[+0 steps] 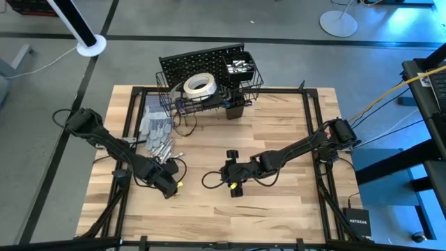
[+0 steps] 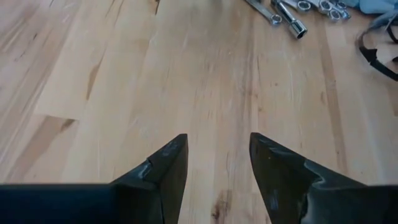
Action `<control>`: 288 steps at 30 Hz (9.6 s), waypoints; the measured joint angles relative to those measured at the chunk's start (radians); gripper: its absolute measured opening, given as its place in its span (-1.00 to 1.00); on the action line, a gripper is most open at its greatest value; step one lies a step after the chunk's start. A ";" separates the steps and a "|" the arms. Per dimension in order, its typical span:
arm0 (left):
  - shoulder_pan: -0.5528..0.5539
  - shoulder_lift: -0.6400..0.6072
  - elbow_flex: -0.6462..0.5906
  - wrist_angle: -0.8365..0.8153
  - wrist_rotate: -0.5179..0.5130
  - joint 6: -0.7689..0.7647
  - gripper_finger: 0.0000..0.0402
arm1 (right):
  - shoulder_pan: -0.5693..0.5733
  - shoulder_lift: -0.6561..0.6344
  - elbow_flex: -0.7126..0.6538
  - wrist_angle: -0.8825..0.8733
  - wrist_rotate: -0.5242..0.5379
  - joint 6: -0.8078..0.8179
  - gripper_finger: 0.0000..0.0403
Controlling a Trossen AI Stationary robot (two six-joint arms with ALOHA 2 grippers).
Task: Hang tools onto peg board
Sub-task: Put the socket into the top black bin on the pegboard
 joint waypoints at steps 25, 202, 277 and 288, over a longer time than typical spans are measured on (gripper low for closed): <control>-0.013 -0.013 -0.013 0.061 0.001 0.110 -0.89 | 0.001 -0.005 0.001 -0.002 -0.013 -0.009 -0.12; 0.015 -0.603 -0.381 0.897 -0.362 0.426 -0.37 | 0.052 -0.086 0.103 0.410 0.344 -0.820 -0.55; 0.047 -0.296 -0.121 -0.041 -0.202 -0.104 -0.40 | 0.167 -0.414 -0.198 0.095 0.304 0.093 0.17; 0.177 -0.286 -0.183 -0.035 -0.043 -0.114 -0.40 | 0.135 -0.330 -0.573 0.745 0.331 0.178 0.17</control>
